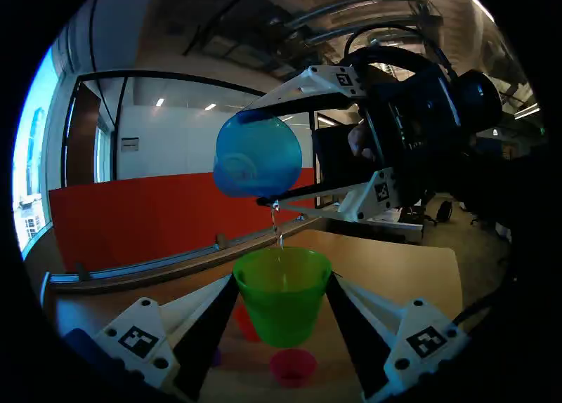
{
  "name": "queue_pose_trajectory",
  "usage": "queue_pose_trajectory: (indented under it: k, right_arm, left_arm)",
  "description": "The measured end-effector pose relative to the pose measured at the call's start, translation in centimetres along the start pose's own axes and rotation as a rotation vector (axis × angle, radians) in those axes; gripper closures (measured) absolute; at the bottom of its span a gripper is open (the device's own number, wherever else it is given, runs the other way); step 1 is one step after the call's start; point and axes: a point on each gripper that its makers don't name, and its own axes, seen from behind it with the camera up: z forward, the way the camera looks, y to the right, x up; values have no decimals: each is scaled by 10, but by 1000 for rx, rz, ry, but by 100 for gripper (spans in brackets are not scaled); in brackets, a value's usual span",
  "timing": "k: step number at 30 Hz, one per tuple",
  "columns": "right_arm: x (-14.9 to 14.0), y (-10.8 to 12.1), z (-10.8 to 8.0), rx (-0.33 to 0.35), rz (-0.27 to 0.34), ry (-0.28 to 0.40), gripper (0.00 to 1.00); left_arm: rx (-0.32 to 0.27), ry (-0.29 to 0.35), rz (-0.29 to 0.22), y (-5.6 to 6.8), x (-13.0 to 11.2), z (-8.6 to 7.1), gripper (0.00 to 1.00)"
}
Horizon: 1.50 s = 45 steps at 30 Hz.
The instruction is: Pour water
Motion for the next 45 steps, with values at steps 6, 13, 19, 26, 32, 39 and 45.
queue_pose_trajectory:
  k: [6,13,19,26,32,39,45]
  right_arm:
    - [0,1,0,-4,-18,-4,7]
    - [-1,1,0,-8,-31,-5,7]
    - [-2,2,0,-9,-39,-6,7]
    - [-1,3,0,-13,-55,-5,7]
    - [-2,3,-1,-13,-72,-8,8]
    - [-2,2,0,-14,-89,-9,7]
    - [-1,3,0,-18,-96,-7,7]
  left_arm:
    - [0,-2,3,1,0,0,13]
    - [-2,-1,3,1,1,1,13]
    - [5,-1,4,-1,1,1,13]
    - [7,2,0,-2,2,1,14]
    - [5,1,3,0,1,1,14]
    - [1,2,3,1,3,1,14]
    - [2,3,4,1,2,0,14]
